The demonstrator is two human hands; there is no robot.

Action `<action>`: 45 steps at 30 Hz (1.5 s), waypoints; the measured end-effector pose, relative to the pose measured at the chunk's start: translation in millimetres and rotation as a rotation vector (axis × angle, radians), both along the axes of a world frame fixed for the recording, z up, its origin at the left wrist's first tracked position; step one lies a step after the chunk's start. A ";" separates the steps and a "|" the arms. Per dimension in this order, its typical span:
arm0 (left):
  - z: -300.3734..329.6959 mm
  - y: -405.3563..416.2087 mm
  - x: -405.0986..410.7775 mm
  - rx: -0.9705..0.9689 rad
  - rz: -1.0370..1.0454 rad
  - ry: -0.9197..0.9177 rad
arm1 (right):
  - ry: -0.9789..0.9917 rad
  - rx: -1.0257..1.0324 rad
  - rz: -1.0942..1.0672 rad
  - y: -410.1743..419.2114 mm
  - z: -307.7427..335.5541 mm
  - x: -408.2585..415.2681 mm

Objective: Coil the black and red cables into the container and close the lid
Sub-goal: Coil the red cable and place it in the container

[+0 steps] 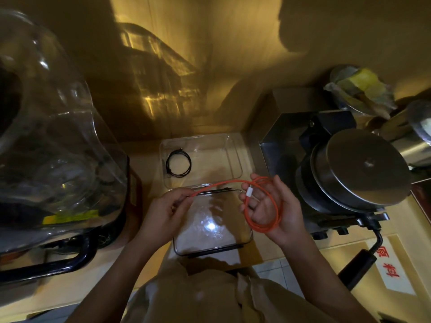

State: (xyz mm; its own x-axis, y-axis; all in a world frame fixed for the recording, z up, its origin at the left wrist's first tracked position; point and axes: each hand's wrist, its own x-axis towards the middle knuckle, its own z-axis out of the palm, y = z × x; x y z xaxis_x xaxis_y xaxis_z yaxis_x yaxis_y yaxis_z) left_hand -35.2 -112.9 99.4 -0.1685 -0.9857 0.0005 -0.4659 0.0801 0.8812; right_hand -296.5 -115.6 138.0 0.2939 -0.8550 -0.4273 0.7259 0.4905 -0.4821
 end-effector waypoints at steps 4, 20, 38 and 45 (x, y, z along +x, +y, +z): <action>15.0 -4.5 -9.5 -0.096 -0.060 -0.034 | 0.059 0.051 0.010 0.6 -1.1 4.9; 38.5 1.6 -56.9 -0.073 -0.176 -0.098 | 0.132 -0.005 -0.130 -9.7 -2.2 13.3; 80.7 1.2 -72.7 -0.385 -0.156 -0.385 | 0.049 0.027 -0.022 -44.8 -0.2 13.8; 87.5 -1.1 -83.2 -0.413 -0.062 -0.340 | 0.025 0.018 0.059 -57.3 8.3 14.8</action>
